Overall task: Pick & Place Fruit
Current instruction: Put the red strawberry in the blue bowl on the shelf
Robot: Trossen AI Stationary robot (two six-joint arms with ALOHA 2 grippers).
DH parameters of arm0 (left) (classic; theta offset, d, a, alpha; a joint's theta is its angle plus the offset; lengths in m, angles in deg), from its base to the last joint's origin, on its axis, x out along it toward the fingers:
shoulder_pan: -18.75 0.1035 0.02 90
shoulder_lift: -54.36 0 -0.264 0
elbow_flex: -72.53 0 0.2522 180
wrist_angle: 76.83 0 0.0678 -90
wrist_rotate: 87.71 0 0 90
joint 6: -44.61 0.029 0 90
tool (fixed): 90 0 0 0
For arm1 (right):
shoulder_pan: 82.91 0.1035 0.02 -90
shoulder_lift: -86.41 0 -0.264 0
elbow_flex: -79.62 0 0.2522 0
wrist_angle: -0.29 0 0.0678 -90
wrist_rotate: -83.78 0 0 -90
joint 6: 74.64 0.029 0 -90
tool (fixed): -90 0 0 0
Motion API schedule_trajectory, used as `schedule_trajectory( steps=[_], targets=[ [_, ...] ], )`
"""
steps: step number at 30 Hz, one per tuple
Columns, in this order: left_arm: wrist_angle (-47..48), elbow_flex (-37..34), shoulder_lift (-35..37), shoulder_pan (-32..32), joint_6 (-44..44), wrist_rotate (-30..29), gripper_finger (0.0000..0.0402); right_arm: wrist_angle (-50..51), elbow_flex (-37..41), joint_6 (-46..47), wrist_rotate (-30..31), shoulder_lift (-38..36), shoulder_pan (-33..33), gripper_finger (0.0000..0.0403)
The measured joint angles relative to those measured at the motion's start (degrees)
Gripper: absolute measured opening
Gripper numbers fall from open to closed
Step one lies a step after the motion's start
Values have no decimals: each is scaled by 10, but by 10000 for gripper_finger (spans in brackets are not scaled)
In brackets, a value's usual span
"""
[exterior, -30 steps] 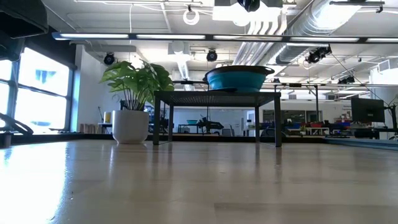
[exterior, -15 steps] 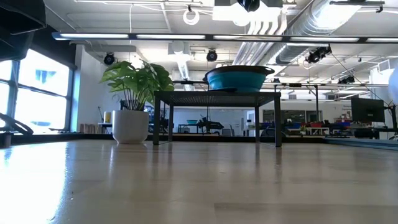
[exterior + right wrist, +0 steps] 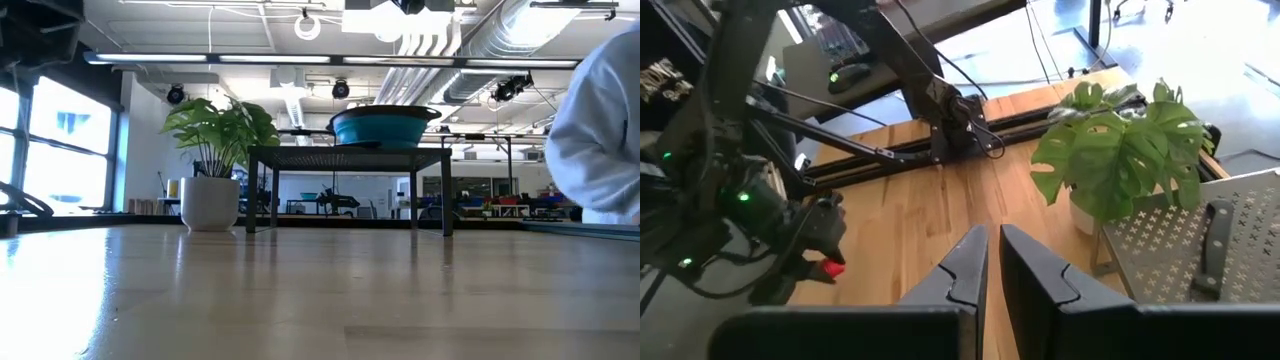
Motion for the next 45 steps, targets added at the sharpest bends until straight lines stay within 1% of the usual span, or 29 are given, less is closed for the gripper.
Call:
schedule_trajectory(
  steps=[5,10,15,20,25,30,34,37,42,45],
  targets=[
    [52,0,34,0,38,-11,141,8,0,1,4,-34,6,23],
    [87,1,67,4,75,-58,141,6,0,3,6,-74,17,23],
    [111,1,101,18,128,-91,141,6,0,31,12,-108,33,23],
    [119,2,134,53,233,-122,141,6,0,46,55,-134,58,23],
    [122,1,163,106,356,-135,141,6,0,47,104,-146,85,18],
    [112,2,187,164,485,-141,141,6,0,47,123,-146,110,8],
    [76,2,203,213,594,-140,141,6,0,47,123,-146,128,3],
    [30,1,210,251,677,-139,141,6,0,47,124,-146,140,3],
    [-83,2,219,317,803,-122,141,7,0,47,140,-146,161,3],
    [-163,1,219,359,871,-91,141,10,0,46,158,-146,171,3]
  ],
)
